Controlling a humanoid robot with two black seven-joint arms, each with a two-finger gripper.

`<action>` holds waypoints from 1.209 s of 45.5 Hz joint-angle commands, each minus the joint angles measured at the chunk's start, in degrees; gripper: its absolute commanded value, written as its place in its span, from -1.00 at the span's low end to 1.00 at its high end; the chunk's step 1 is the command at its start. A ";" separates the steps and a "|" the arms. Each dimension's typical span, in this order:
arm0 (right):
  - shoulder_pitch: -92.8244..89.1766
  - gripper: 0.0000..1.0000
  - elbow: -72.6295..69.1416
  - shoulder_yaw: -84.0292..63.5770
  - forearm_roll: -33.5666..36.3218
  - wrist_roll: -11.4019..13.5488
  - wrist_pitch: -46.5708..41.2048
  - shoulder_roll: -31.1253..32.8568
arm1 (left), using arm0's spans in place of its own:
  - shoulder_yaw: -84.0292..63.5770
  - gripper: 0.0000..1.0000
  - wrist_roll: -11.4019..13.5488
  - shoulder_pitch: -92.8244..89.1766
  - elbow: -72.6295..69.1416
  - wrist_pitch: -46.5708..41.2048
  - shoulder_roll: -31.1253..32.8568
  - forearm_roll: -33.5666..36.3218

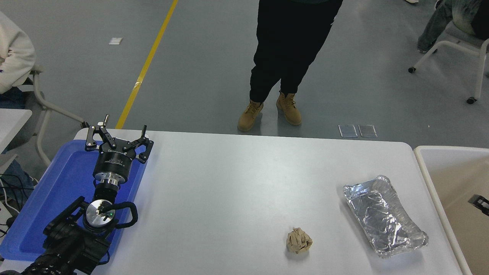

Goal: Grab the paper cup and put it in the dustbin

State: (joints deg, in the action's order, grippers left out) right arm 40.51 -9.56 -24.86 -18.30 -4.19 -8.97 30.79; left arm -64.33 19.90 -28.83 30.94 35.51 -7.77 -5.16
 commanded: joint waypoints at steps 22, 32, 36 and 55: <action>40.95 1.00 -24.34 -15.91 -6.13 0.24 -8.35 4.28 | 0.08 1.00 -0.04 0.00 0.00 -0.01 0.03 0.06; 57.56 1.00 -41.05 -29.19 -6.04 0.24 -8.08 3.67 | 0.00 1.00 -0.04 0.00 0.00 -0.01 0.03 0.06; 62.05 1.00 -45.88 -31.91 -6.04 0.24 -8.08 1.48 | 0.00 1.00 -0.04 0.00 0.00 -0.01 0.03 0.06; 74.80 1.00 -65.14 -37.20 -5.95 0.24 -8.08 -12.23 | 0.09 1.00 -0.04 0.00 0.00 -0.01 0.03 0.06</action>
State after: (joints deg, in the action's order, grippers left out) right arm 107.27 -62.51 -59.31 -24.23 -3.95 -17.05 25.38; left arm -64.32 19.87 -28.83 30.94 35.50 -7.75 -5.10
